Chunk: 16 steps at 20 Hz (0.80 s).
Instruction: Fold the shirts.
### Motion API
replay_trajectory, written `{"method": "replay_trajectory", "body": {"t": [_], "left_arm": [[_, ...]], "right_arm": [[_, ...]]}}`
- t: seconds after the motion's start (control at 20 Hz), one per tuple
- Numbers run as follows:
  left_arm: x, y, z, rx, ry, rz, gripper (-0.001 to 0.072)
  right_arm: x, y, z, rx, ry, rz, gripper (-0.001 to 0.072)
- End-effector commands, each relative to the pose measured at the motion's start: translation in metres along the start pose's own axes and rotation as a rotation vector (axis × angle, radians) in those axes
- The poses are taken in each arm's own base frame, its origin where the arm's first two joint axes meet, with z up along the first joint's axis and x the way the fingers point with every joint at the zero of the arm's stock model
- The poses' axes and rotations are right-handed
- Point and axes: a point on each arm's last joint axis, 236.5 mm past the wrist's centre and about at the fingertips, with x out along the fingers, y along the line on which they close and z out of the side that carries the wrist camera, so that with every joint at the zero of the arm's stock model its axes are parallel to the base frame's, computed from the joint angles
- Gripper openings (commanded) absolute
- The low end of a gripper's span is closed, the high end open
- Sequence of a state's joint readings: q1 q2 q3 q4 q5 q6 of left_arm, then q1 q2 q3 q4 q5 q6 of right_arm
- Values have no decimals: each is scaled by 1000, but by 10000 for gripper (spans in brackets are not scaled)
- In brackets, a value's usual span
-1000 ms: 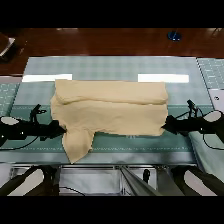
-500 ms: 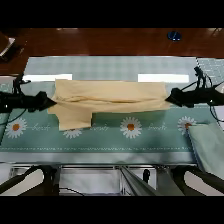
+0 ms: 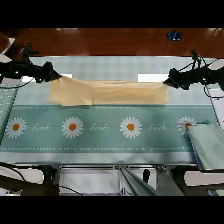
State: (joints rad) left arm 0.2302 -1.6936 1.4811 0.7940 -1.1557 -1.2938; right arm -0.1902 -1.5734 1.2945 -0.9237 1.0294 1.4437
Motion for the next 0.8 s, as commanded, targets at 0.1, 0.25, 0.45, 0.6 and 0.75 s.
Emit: {"method": "replay_trajectory", "body": {"t": [0.1,0.25,0.45,0.6,0.75], "left_arm": [[21,5,29,-14,3,-12,22],[47,12,8,-17,96,-22,25],[47,14,-16,-31,207,-22,511],[0,52,-24,-43,276,94,511],[-59,76,-1,-107,106,147,510]], "right_arm": [[22,-9,19,32,5,-3,21],[36,-14,14,64,31,10,22],[28,-21,25,61,-4,7,419],[-17,-47,35,119,-38,-6,419],[-55,-80,34,146,-76,-80,419]]}}
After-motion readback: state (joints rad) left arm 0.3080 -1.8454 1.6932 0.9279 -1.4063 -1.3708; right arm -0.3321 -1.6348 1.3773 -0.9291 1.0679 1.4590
